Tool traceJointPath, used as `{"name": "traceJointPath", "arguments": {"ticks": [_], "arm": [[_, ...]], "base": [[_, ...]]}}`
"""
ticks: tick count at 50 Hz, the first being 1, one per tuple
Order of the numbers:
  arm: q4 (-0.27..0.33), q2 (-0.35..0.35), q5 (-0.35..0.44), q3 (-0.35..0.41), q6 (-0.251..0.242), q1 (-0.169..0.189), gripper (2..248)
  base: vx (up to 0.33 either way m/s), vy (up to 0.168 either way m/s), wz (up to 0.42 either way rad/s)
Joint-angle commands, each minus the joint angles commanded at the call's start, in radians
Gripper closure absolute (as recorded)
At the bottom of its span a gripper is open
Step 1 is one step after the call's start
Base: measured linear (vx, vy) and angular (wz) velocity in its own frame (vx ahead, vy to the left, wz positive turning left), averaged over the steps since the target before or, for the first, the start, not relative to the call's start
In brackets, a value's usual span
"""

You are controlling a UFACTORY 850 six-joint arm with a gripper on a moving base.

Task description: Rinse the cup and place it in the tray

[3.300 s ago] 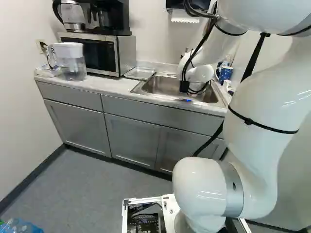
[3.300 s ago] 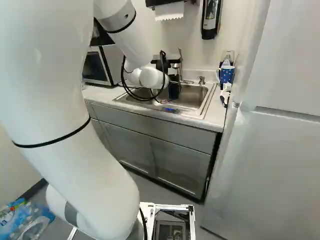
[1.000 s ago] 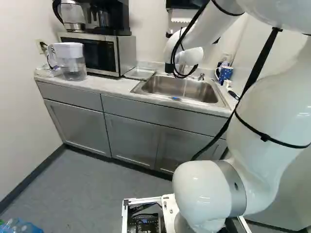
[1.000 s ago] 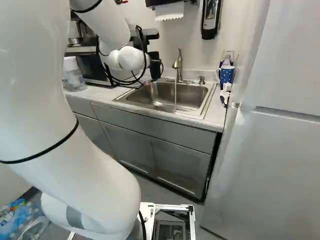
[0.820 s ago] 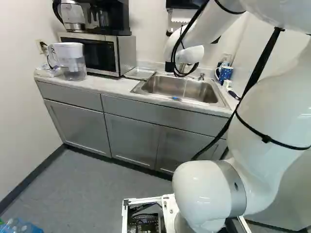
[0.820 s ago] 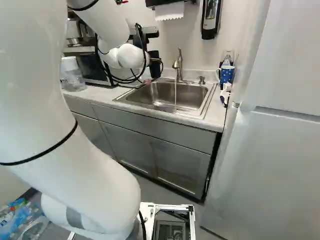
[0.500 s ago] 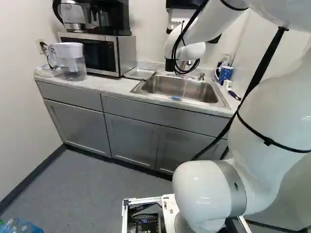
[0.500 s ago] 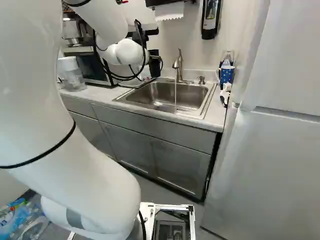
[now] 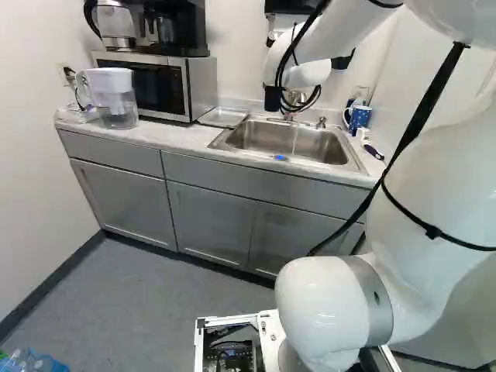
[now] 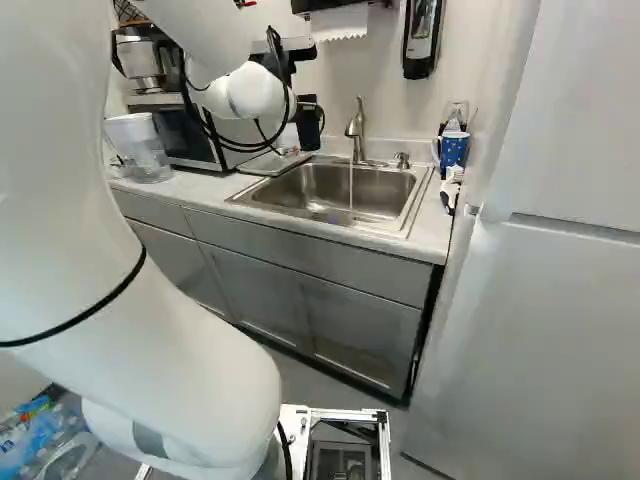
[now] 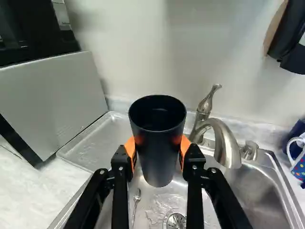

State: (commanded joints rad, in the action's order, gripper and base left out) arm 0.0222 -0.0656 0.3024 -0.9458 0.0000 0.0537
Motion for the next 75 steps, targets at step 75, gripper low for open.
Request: {"name": "traceJointPath", "arguments": {"ticks": [75], "arm": [[0.0,0.0,0.0,0.0,0.674,0.0,139]], "base": [[0.0,0.0,0.0]]}}
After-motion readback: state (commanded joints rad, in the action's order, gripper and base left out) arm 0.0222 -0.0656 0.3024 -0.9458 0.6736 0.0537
